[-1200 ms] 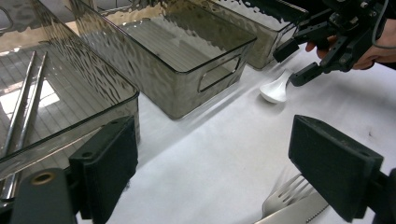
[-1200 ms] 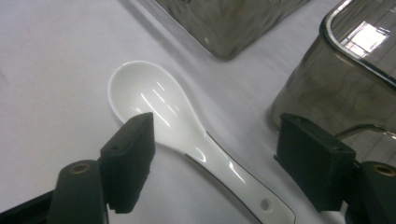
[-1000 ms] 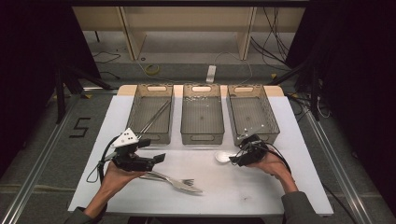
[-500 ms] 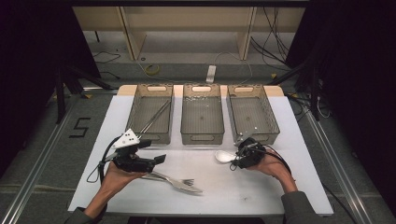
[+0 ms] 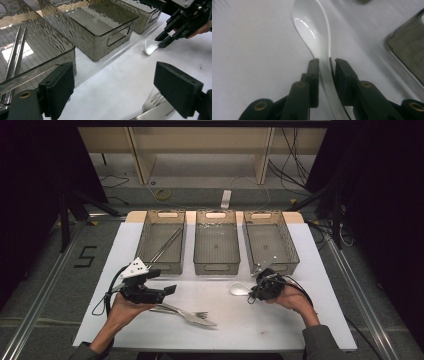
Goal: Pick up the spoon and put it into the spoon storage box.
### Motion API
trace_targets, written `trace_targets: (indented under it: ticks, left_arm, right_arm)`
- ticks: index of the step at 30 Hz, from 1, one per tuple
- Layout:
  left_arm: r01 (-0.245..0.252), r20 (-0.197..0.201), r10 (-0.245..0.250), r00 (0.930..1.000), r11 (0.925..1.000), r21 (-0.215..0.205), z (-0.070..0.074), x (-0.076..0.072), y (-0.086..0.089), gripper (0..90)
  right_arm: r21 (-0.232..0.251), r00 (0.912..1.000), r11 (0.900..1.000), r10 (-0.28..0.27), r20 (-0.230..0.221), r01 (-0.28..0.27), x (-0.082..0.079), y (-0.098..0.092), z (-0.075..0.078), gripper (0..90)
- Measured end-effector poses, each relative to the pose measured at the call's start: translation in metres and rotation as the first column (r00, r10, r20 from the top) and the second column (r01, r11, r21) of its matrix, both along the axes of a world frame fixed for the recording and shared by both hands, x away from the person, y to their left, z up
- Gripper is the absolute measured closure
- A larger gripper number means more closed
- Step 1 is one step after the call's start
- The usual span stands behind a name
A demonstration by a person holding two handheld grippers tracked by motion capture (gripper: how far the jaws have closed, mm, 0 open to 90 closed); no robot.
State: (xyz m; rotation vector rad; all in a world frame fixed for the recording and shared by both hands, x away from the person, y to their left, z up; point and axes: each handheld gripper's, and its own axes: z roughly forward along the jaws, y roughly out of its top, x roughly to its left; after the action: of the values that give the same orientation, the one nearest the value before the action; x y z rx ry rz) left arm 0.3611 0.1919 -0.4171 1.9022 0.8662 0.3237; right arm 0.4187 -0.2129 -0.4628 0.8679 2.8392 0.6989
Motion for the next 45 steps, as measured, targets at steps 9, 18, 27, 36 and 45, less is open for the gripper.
trace_targets:
  ticks: [9, 18, 27, 36, 45]
  left_arm:
    - [-0.002, 0.002, 0.002, 1.0000, 1.0000, 0.003, 0.000, 0.000, 0.000, 16.3]
    - [-0.007, -0.001, 0.007, 1.0000, 1.0000, -0.003, 0.000, 0.001, 0.001, 16.2]
    - [-0.003, -0.004, 0.003, 1.0000, 1.0000, -0.009, -0.001, 0.001, 0.001, 15.9]
    - [-0.008, -0.009, 0.008, 0.9999, 0.9999, -0.012, -0.001, 0.002, 0.002, 15.5]
    - [-0.010, -0.017, 0.010, 0.9998, 0.9999, -0.007, -0.002, 0.003, 0.002, 15.5]
  right_arm:
    - [-0.003, 0.9988, 1.000, 0.030, -0.038, -0.030, -0.005, 0.003, 0.001, 84.2]
    - [0.053, 0.9987, 0.999, -0.003, -0.050, 0.006, -0.003, 0.000, 0.006, 86.0]
    - [0.144, 0.9987, 0.989, -0.042, -0.028, 0.045, -0.007, -0.001, 0.019, 86.0]
    - [0.254, 0.9952, 0.964, -0.092, 0.033, 0.081, -0.010, 0.004, 0.036, 86.0]
    - [0.306, 0.9919, 0.949, -0.104, 0.073, 0.077, -0.005, 0.017, 0.054, 86.0]
